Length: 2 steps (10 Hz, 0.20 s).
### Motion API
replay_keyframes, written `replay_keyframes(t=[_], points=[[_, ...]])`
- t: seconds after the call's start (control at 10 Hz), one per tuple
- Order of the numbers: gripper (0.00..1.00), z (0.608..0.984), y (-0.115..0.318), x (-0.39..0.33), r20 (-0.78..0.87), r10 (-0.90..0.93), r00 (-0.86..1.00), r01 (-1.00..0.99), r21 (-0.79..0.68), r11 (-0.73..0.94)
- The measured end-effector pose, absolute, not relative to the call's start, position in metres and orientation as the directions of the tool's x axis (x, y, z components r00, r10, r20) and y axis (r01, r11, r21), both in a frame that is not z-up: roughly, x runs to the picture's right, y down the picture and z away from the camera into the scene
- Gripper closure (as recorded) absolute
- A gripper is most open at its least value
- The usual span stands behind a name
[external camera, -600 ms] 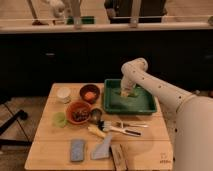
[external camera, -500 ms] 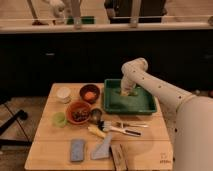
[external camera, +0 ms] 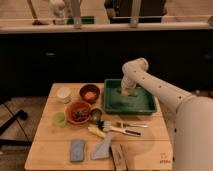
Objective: Place pepper in tray
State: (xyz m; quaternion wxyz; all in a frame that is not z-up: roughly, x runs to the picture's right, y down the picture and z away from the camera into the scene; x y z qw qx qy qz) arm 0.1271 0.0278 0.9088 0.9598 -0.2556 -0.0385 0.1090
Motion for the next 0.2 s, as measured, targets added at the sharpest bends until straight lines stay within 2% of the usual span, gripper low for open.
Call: replay_keyframes(t=[0.2], points=[[0.45,0.9094,0.0281,0.1268,0.021,0.23,0.973,-0.189,-0.5,0.845]])
